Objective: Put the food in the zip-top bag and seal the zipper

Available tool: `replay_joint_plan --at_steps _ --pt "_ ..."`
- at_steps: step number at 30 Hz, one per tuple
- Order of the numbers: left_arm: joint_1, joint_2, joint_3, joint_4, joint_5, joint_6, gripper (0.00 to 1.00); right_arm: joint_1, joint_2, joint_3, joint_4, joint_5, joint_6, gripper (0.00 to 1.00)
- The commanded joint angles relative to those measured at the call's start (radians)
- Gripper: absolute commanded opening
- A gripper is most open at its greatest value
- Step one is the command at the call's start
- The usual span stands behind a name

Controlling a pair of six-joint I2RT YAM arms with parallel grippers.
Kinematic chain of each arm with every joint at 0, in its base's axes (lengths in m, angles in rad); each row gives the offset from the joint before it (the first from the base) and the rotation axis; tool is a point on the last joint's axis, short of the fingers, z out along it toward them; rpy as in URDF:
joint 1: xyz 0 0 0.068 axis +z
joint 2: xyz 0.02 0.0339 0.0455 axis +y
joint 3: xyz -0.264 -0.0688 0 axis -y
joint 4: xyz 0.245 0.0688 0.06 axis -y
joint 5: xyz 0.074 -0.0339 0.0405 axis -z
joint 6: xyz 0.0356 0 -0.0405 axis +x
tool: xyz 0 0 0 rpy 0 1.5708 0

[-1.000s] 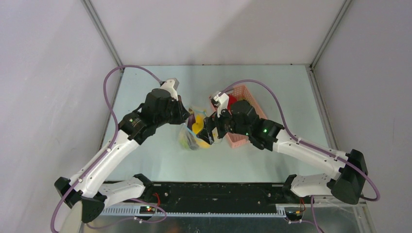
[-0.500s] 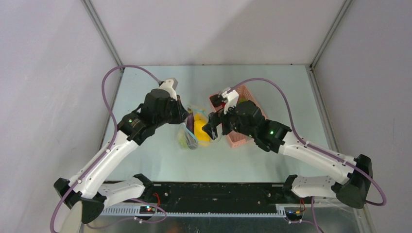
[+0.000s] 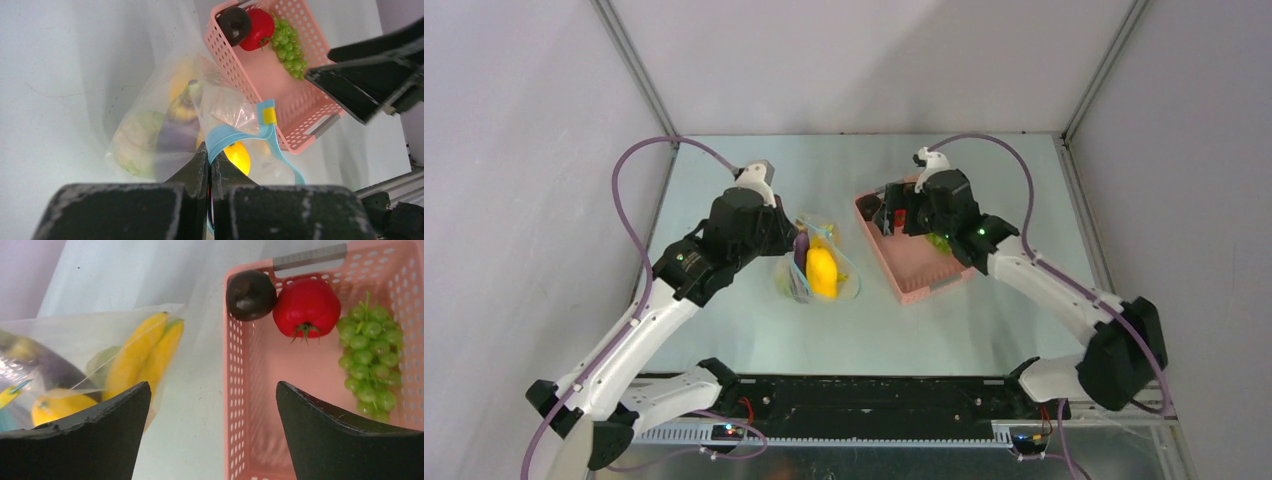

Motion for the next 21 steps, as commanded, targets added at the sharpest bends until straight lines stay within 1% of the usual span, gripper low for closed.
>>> replay_joint_plan --at_steps 1,5,8,11,16,21 --pt "0.005 -0.020 0.011 0.029 -0.052 -0.021 0.03 -0.035 0.131 0.133 0.092 -0.138 -0.131 0.99" --pt "0.005 -0.013 0.018 0.018 -0.063 -0.019 0.03 -0.044 0.294 0.272 0.040 -0.138 -0.222 0.98" --pt "0.005 -0.011 0.020 0.013 -0.072 -0.017 0.03 -0.055 0.420 0.368 0.001 -0.138 -0.248 0.97" --pt "0.005 -0.008 0.023 0.010 -0.078 -0.015 0.03 -0.061 0.529 0.487 -0.074 -0.132 -0.258 0.96" --pt "0.005 -0.014 0.025 0.009 -0.066 -0.012 0.03 -0.076 0.645 0.608 -0.159 -0.099 -0.235 0.93" --pt "0.006 -0.011 0.020 0.017 -0.062 -0.011 0.03 -0.087 0.699 0.632 -0.167 -0.090 -0.191 0.90"
